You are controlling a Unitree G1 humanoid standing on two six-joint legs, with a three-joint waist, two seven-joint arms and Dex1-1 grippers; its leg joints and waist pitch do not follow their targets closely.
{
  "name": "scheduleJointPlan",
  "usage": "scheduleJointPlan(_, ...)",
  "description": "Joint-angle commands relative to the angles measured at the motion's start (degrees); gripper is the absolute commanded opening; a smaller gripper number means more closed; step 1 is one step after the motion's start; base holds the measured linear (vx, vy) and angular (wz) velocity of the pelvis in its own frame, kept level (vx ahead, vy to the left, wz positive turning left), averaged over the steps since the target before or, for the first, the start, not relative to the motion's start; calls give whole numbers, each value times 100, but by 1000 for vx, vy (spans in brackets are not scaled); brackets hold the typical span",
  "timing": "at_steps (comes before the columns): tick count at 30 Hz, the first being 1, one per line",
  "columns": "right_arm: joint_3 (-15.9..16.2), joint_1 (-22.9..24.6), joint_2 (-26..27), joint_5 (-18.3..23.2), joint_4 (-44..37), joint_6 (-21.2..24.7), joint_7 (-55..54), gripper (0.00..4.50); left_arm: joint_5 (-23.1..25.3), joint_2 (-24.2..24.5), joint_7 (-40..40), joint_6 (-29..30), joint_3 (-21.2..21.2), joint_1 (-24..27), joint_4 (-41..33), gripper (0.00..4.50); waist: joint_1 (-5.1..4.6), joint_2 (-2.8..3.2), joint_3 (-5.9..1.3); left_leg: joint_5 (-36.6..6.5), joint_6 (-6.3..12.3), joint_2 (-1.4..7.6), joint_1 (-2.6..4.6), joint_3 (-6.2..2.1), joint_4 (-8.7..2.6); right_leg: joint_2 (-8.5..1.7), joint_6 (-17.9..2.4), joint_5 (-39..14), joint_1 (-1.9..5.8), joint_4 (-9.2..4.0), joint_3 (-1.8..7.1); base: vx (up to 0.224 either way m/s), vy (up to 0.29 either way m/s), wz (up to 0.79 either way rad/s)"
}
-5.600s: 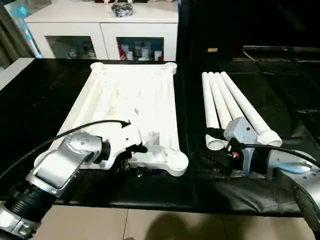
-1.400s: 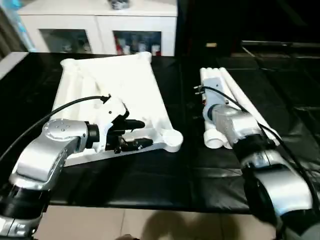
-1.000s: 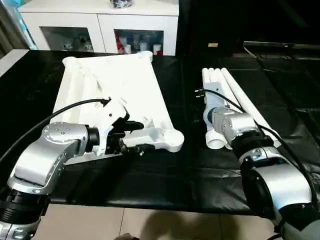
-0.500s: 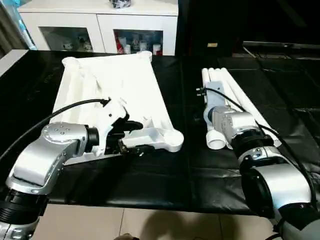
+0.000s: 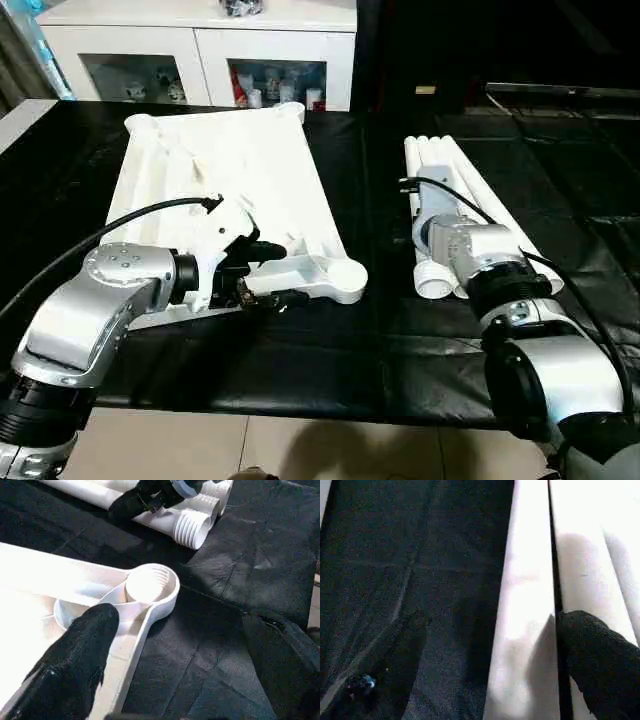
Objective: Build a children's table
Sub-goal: Pick table leg
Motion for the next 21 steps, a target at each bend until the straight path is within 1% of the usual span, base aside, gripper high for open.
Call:
scheduleJointPlan(1, -70, 70, 1, 65, -83, 201, 20, 450, -8, 45, -1, -40, -91, -123, 47, 444, 7, 89, -462, -498, -204, 392, 143, -139, -397, -459, -1656, 397, 280, -275, 261, 0, 0, 0)
scheduleJointPlan(3, -146, 96, 53, 176, -19, 311, 123, 450, -13, 60, -1, -33, -109, -120, 33, 444, 9, 88, -456, -531, -222, 393, 138, -140, -400, -463, -1658, 366, 282, -278, 264, 0, 0, 0)
scheduleJointPlan(7, -198, 127, 84, 241, -24, 346, 201, 450, -13, 73, -7, -33, -122, -102, 15, 444, 15, 84, -461, -510, -219, 397, 137, -140, -398, -471, -1660, 376, 284, -277, 267, 0, 0, 0)
scheduleJointPlan(8, -195, 148, 81, 229, -33, 383, 231, 420, -18, 73, -7, -27, -130, -95, 4, 450, 13, 80, -462, -474, -208, 394, 131, -141, -397, -468, -1670, 412, 287, -271, 266, 0, 0, 0)
scheduleJointPlan(9, -193, 153, 77, 225, -35, 394, 235, 420, -19, 72, -5, -24, -133, -96, 2, 450, 15, 69, -463, -472, -204, 396, 134, -138, -397, -472, -1674, 403, 287, -277, 266, 0, 0, 0)
scheduleJointPlan(10, -192, 156, 75, 223, -37, 399, 238, 420, -20, 71, -4, -23, -134, -96, 1, 450, 18, 73, -461, -473, -203, 395, 132, -138, -395, -475, -1681, 389, 287, -274, 267, 0, 0, 0)
scheduleJointPlan(13, -215, 162, 54, 247, -10, 494, 280, 383, -26, 73, -5, -10, -153, -79, -20, 450, 19, 69, -456, -520, -214, 396, 137, -135, -399, -474, -1677, 279, 281, -285, 268, 0, 0, 0)
scheduleJointPlan(15, -264, 167, 46, 294, 24, 546, 322, 372, -31, 74, -1, -7, -164, -65, -32, 450, 22, 61, -454, -528, -220, 396, 139, -136, -399, -474, -1665, 238, 283, -286, 268, 0, 0, 0)
scheduleJointPlan(16, -273, 172, 39, 303, 46, 549, 333, 352, -36, 79, -3, -8, -166, -58, -36, 450, 23, 59, -455, -533, -219, 397, 136, -136, -399, -481, -1660, 217, 286, -286, 270, 0, 0, 0)
scheduleJointPlan(17, -300, 174, 35, 327, 71, 559, 342, 340, -38, 87, -8, -13, -165, -47, -36, 450, 21, 63, -453, -552, -219, 394, 137, -135, -398, -476, -1652, 187, 282, -288, 269, 0, 0, 0)
scheduleJointPlan(18, -360, 180, 32, 369, 103, 566, 345, 340, -36, 95, -14, -27, -169, -34, -29, 450, 22, 60, -452, -555, -219, 394, 136, -135, -398, -478, -1651, 174, 281, -290, 272, 0, 0, 0)
scheduleJointPlan(21, -458, 234, 27, 425, 149, 553, 367, 314, -9, 85, 6, -82, -215, 31, -16, 450, 26, 107, -449, -605, -246, 394, 140, -142, -400, -473, -1655, 155, 272, -289, 267, 0, 0, 0)
